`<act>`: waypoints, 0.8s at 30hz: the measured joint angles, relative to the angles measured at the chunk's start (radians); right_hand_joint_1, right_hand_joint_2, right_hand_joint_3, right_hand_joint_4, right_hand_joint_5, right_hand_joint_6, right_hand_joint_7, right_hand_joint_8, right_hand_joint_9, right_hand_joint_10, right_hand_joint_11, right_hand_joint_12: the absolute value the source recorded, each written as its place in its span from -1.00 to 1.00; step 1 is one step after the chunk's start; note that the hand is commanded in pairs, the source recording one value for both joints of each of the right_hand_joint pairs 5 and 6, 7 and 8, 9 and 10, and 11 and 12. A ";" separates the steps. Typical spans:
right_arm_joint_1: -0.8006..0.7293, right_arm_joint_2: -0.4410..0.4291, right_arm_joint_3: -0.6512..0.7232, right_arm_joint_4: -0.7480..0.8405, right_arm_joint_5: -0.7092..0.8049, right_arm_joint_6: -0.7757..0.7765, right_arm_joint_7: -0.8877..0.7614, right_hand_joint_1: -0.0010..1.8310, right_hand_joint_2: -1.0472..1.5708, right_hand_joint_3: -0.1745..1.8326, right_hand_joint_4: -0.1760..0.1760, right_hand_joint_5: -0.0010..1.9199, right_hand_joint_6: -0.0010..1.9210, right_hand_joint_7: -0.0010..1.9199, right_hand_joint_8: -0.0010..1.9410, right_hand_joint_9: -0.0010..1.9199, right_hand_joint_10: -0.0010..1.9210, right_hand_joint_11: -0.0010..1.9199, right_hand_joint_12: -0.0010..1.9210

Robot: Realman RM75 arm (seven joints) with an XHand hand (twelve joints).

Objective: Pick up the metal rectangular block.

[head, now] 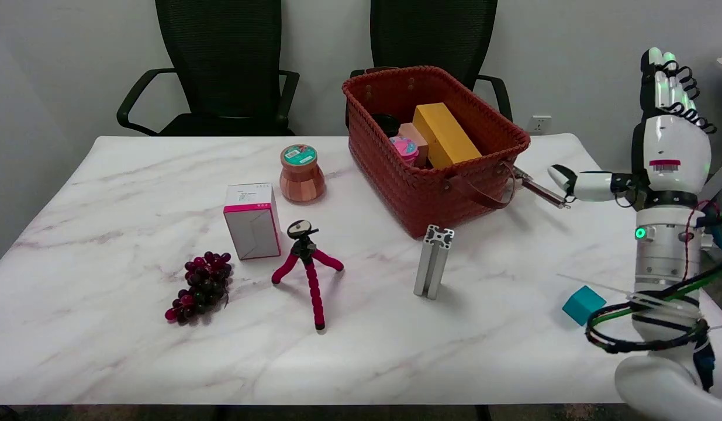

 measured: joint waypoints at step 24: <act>0.023 -0.064 -0.476 0.164 -0.038 0.335 0.315 0.14 -0.04 -0.03 0.00 -1.00 -1.00 -0.88 -0.88 -0.89 -0.89 -1.00 -1.00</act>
